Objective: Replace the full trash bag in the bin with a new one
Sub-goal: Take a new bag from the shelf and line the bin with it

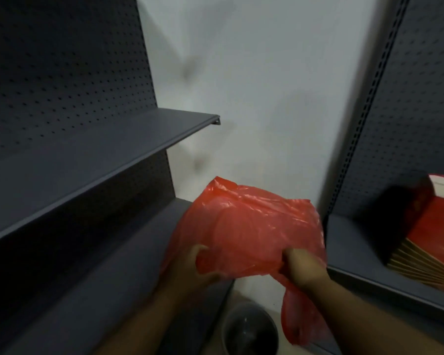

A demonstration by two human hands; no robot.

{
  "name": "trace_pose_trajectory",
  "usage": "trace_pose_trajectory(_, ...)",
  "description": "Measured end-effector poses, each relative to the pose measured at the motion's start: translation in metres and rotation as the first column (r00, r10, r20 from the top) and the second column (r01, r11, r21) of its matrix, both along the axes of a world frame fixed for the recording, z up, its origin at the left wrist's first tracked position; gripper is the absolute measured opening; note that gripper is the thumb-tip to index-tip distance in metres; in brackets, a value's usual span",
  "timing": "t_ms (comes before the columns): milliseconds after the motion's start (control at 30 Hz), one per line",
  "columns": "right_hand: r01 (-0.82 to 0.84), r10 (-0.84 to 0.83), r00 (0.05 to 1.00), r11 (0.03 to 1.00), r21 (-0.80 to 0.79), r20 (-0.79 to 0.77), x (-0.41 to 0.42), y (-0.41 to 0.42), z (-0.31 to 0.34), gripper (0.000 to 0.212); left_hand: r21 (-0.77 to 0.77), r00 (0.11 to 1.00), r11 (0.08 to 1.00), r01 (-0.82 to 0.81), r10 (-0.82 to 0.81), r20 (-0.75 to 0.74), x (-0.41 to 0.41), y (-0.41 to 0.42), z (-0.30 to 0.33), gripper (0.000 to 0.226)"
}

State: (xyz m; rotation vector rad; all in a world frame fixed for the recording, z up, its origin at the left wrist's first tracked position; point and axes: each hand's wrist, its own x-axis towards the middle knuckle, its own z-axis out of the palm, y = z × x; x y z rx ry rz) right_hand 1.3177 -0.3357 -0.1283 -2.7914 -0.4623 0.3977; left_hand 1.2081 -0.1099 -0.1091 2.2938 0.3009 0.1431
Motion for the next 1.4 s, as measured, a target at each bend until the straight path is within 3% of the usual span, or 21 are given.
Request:
trace_pose_trajectory(100, 0.018, -0.018, 0.994, 1.0, -0.003, -0.112, 0.009, -0.017, -0.036, 0.035, 0.004, 0.989, 0.999, 0.034, -0.033, -0.143, 0.019, -0.014, -0.048, 0.104)
trace_pose_trajectory(233, -0.035, 0.03, 0.96, 0.999, -0.013, -0.279, 0.024, -0.033, -0.085, 0.039, 0.053, 0.951, 0.998, 0.028, -0.01, -0.308, 0.032, -0.029, -0.113, 0.081)
trace_pose_trajectory(300, -0.012, 0.019, 0.942, 1.0, 0.022, -0.335, 0.034, -0.038, -0.11, 0.033, 0.099, 0.926, 0.994, 0.048, -0.007, -0.377, 0.038, -0.029, -0.149, 0.084)
trace_pose_trajectory(367, -0.073, 0.067, 0.918, 0.997, -0.001, -0.392, 0.046, -0.039, -0.139, 0.042, 0.136, 0.896, 0.985, 0.11, -0.04, -0.441, 0.043, -0.029, -0.179, 0.089)
trace_pose_trajectory(400, -0.103, 0.087, 0.906, 0.995, -0.018, -0.415, 0.051, -0.039, -0.153, 0.047, 0.111, 0.892, 0.987, 0.114, -0.053, -0.449, 0.045, -0.03, -0.189, 0.091)
trace_pose_trajectory(467, -0.115, 0.094, 0.893, 0.993, -0.021, -0.44, 0.059, -0.04, -0.18, 0.045, 0.1, 0.945, 0.993, 0.06, -0.024, -0.327, 0.052, -0.038, -0.213, 0.084)
trace_pose_trajectory(533, -0.083, 0.069, 0.9, 0.996, -0.014, -0.43, 0.065, -0.044, -0.215, 0.048, 0.041, 0.968, 0.998, -0.05, 0.058, -0.244, 0.057, -0.035, -0.241, 0.036)
trace_pose_trajectory(567, -0.043, 0.036, 0.9, 0.999, -0.005, -0.434, 0.067, -0.045, -0.233, 0.053, 0.101, 0.968, 0.994, -0.03, 0.054, -0.246, 0.061, -0.037, -0.258, 0.027)
trace_pose_trajectory(600, -0.031, 0.025, 0.898, 1.0, -0.006, -0.44, 0.069, -0.046, -0.253, 0.055, 0.089, 0.941, 0.996, 0.013, 0.018, -0.337, 0.065, -0.039, -0.275, 0.035)
trace_pose_trajectory(667, -0.029, 0.018, 0.901, 0.999, -0.018, -0.434, 0.069, -0.042, -0.275, 0.05, 0.079, 0.928, 0.997, 0.02, 0.011, -0.373, 0.074, -0.04, -0.308, 0.051)
trace_pose_trajectory(767, -0.034, 0.032, 0.92, 0.999, 0.002, -0.391, 0.073, -0.034, -0.304, 0.043, -0.018, 0.886, 1.0, 0.004, -0.012, -0.463, 0.086, -0.038, -0.348, 0.022)
trace_pose_trajectory(900, -0.021, 0.038, 0.934, 0.998, 0.051, -0.356, 0.078, -0.022, -0.345, 0.045, -0.153, 0.856, 0.984, -0.093, 0.0, -0.517, 0.1, -0.033, -0.417, 0.035)
trace_pose_trajectory(967, -0.007, 0.005, 0.939, 1.0, -0.003, -0.344, 0.082, -0.014, -0.369, 0.047, -0.23, 0.837, 0.956, -0.182, 0.027, -0.547, 0.109, -0.03, -0.451, 0.038)
trace_pose_trajectory(1100, 0.029, -0.03, 0.953, 1.0, -0.008, -0.302, 0.095, -0.005, -0.421, 0.051, -0.312, 0.827, 0.925, -0.218, 0.005, -0.563, 0.124, -0.016, -0.508, 0.032)
trace_pose_trajectory(1200, 0.006, -0.006, 0.968, 1.0, -0.002, -0.251, 0.105, -0.004, -0.452, 0.061, -0.361, 0.846, 0.913, -0.19, -0.034, -0.531, 0.138, -0.002, -0.541, 0.031)
trace_pose_trajectory(1400, -0.039, -0.042, 0.969, 0.947, -0.318, -0.245, 0.123, -0.012, -0.52, 0.109, -0.356, 0.94, 0.927, -0.116, -0.013, -0.34, 0.158, 0.009, -0.577, 0.028)
